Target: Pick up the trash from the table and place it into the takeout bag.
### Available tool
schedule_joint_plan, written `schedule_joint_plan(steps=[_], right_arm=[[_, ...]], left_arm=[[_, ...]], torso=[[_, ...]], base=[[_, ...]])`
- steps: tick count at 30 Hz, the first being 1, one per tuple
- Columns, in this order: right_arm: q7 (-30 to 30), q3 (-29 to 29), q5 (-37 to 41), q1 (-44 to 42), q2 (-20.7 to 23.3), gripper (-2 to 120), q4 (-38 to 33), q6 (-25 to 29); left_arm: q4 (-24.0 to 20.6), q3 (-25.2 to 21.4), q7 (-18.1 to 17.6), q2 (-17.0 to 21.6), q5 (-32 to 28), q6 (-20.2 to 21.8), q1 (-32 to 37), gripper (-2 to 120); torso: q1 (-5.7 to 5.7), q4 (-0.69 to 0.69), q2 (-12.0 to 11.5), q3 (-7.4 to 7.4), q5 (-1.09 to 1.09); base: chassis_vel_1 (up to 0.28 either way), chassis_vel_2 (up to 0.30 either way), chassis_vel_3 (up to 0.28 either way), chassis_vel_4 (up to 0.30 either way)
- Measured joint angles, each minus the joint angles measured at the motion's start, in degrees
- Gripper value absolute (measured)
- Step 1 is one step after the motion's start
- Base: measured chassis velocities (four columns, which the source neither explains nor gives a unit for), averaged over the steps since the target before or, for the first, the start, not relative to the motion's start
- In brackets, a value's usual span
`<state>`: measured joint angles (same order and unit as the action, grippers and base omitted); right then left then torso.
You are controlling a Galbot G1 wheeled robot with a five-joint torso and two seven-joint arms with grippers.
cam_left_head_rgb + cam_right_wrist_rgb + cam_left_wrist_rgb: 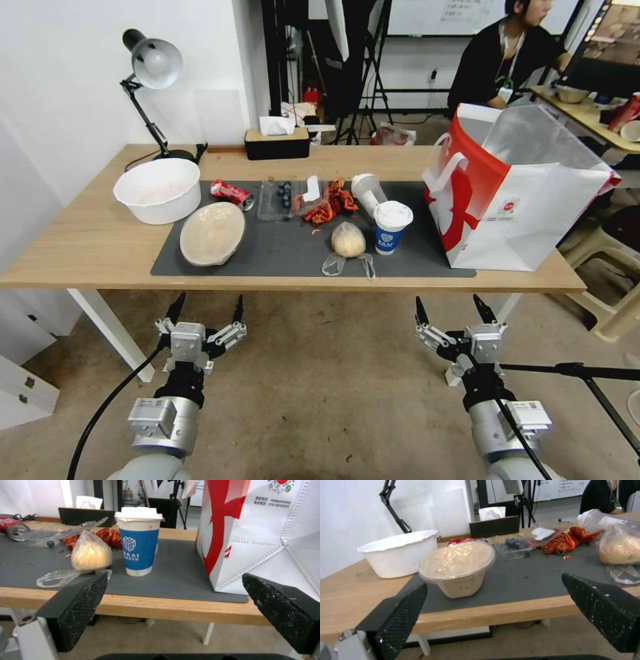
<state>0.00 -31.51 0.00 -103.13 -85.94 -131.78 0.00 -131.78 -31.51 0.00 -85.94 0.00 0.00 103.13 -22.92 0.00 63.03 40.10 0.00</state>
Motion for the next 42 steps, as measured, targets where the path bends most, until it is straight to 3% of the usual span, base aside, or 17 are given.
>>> schedule_joint_plan(steps=[31,35,36,42], right_arm=[[0.02,-0.03,0.07,0.16,0.01,100,-0.02,-0.36],[0.75,-1.35,0.99,1.95,0.18,100,-1.41,-4.6],[1.31,-2.3,1.67,3.26,0.3,100,-2.43,-7.68],[2.62,-4.42,3.25,6.34,0.61,100,-4.81,-14.9]], left_arm=[[0.0,0.04,-0.02,0.02,-0.23,0.37,-0.23,100],[-0.19,0.66,-0.57,0.54,-2.61,4.43,-2.86,100],[-0.45,1.21,-1.03,0.94,-4.44,7.6,-4.82,100],[-0.85,2.12,-1.81,1.62,-7.62,12.9,-8.72,100]], torso=[[0.0,0.0,0.0,0.0,0.0],[0.0,0.0,0.0,0.0,-0.01],[0.0,0.0,0.0,0.0,0.0],[-0.02,-0.04,0.0,0.0,-0.01]], base=[[0.0,0.0,0.0,0.0],[0.0,0.0,0.0,0.0],[0.0,0.0,0.0,0.0],[0.0,0.0,0.0,0.0]])
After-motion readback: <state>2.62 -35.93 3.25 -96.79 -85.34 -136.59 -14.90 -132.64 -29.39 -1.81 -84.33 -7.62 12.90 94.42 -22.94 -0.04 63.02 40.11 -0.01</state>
